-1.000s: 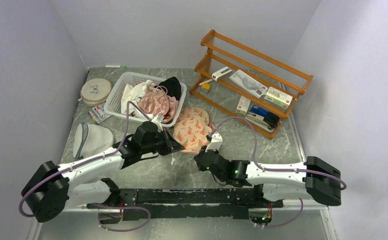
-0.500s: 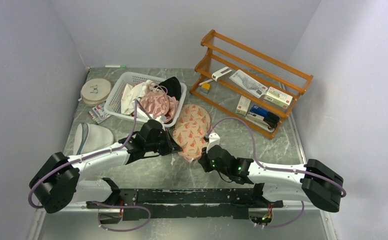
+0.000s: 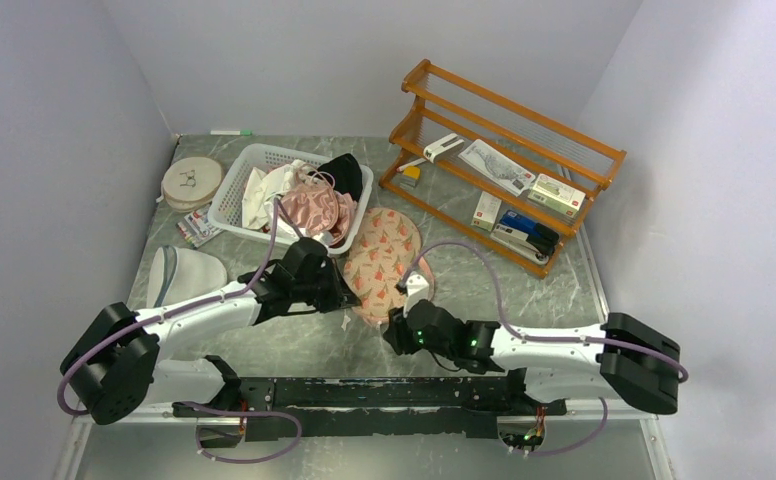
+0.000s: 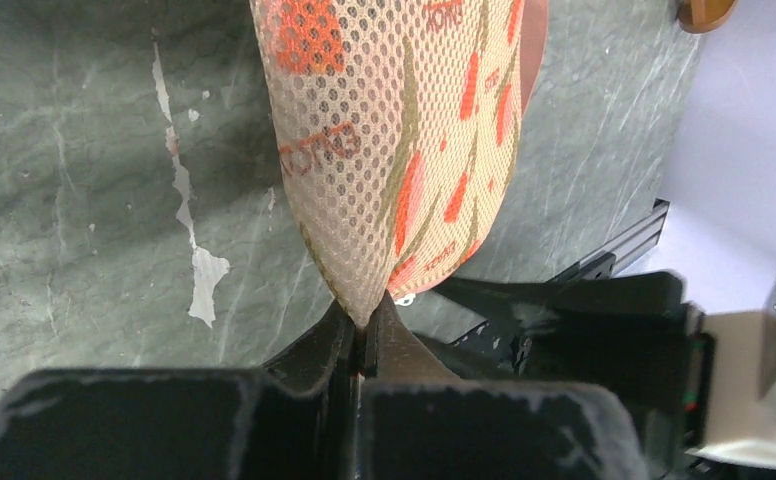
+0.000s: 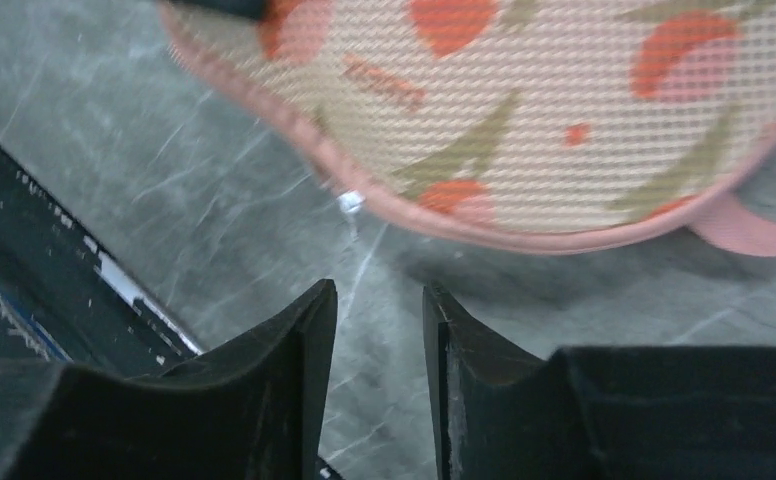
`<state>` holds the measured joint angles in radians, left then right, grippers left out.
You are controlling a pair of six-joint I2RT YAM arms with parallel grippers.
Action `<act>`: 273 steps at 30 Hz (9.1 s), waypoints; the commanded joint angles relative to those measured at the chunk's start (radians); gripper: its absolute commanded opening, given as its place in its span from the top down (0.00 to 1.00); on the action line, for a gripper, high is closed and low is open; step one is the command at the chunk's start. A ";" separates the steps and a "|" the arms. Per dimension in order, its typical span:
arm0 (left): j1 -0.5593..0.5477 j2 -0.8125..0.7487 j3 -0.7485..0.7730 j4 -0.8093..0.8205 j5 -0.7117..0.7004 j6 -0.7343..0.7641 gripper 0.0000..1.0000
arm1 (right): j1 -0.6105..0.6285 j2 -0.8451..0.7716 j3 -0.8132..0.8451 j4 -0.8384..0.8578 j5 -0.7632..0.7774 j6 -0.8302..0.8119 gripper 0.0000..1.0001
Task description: Unzip the laundry bag and remove the bra
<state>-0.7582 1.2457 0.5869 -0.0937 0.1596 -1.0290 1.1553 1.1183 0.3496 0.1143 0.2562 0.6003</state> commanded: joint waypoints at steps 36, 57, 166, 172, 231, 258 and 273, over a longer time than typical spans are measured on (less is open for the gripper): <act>0.005 -0.005 0.044 -0.012 0.005 0.045 0.92 | 0.113 0.116 0.079 0.120 0.186 -0.031 1.00; 0.004 0.183 -0.307 0.913 0.290 -0.335 0.32 | -0.003 0.078 -0.035 0.366 -0.103 0.059 1.00; -0.407 -0.061 0.005 -0.242 -0.437 0.384 0.93 | -0.522 -0.009 0.118 -0.076 -0.623 -0.218 1.00; -0.408 -0.067 0.018 -0.244 -0.426 0.394 0.93 | -0.393 0.016 0.013 0.090 -0.706 -0.131 0.67; -0.454 0.009 0.117 -0.212 -0.464 0.433 0.33 | -0.285 0.165 0.083 0.191 -0.697 -0.191 1.00; -0.454 0.021 0.071 -0.143 -0.455 0.397 0.93 | -0.246 0.187 0.107 0.193 -0.533 -0.054 0.67; -0.454 0.016 0.072 -0.136 -0.436 0.401 0.93 | -0.226 0.219 0.161 0.152 -0.486 -0.069 0.68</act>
<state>-1.2079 1.2709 0.6567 -0.2714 -0.3092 -0.6289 0.9165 1.3285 0.4816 0.2634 -0.2592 0.5407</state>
